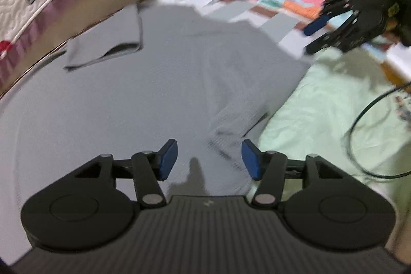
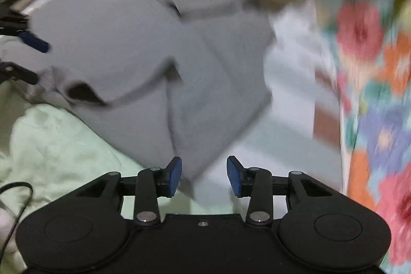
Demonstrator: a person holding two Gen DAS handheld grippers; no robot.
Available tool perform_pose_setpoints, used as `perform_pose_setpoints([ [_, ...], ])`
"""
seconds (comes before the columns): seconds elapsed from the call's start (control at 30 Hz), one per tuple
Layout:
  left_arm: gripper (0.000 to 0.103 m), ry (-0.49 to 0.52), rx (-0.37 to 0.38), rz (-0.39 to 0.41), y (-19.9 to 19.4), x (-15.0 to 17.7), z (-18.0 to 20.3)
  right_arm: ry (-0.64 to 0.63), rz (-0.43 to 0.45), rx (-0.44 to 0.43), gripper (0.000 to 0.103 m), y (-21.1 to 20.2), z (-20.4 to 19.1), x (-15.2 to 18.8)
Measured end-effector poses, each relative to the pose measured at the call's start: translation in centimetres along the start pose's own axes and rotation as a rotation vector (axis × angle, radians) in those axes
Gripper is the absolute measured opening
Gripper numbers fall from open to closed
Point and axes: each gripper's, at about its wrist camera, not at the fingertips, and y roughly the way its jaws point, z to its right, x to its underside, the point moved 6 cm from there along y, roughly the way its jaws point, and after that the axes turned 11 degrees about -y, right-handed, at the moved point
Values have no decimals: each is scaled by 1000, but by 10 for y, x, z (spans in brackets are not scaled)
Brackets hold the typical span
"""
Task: Fold clothes
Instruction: 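Open both grippers and release the shirt hem onto the mat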
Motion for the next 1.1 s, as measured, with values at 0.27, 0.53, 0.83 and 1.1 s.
perform_pose_setpoints([
  [0.27, 62, 167, 61, -74, 72, -26, 35, 29, 137, -65, 44, 38, -45, -23],
  [0.53, 10, -220, 87, -32, 76, -32, -4, 152, 146, -79, 45, 55, -41, -6],
  [0.83, 8, -622, -235, 61, 37, -3, -99, 155, 141, -87, 45, 53, -41, -1],
  [1.1, 32, -478, -242, 5, 5, 6, -99, 146, 106, -59, 47, 47, -45, -11],
])
